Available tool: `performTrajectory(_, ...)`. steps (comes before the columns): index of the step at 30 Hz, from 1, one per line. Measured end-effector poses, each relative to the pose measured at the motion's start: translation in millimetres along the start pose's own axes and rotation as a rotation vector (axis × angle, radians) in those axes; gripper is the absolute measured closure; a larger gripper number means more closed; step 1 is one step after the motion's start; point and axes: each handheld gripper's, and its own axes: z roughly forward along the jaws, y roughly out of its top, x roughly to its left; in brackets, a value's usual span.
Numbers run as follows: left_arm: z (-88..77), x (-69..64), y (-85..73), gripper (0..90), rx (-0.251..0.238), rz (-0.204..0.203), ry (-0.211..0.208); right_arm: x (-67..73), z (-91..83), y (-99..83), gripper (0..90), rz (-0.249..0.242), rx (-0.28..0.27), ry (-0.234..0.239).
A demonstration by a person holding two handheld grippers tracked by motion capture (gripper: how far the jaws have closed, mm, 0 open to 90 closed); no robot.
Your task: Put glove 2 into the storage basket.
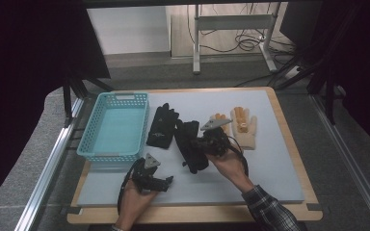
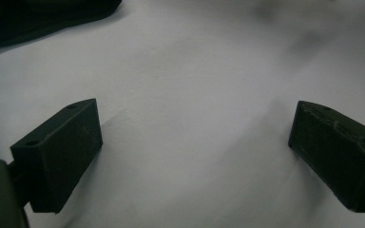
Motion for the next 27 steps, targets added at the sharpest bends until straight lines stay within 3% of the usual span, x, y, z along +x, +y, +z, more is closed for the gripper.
performTrajectory(5,-0.1,0.2,0.0,4.4,0.001,-0.001,0.0,11.3,-1.6,-34.3,76.7,0.01,0.012,0.006)
performTrajectory(9,-0.2,0.2,-0.1,4.5,0.001,-0.004,-0.001,15.9,0.2,-57.7,53.3,-0.021,0.044,0.008)
performTrajectory(12,-0.2,0.5,-0.1,4.6,0.0,-0.006,-0.003,8.1,-10.4,-63.9,47.1,-0.01,0.024,-0.008)
performTrajectory(15,-0.9,1.1,-0.2,4.9,-0.002,-0.013,-0.006,-3.9,-25.0,-69.2,49.8,0.005,0.008,-0.037)
performTrajectory(17,-2.0,1.7,-0.5,5.3,-0.001,-0.019,-0.007,-10.8,-32.1,-74.2,57.8,0.011,0.017,-0.054)
performTrajectory(20,-6.5,2.5,-2.7,6.0,0.021,-0.037,0.027,-16.8,-34.4,-84.0,69.4,0.012,0.057,-0.057)
performTrajectory(24,-14.2,10.2,-10.3,5.0,0.018,-0.056,0.073,-14.5,-25.1,-96.2,74.3,-0.006,0.11,-0.039)
performTrajectory(27,-16.7,14.7,-15.8,3.7,0.007,-0.058,0.075,-4.8,-17.4,-101.4,74.9,-0.036,0.112,-0.013)
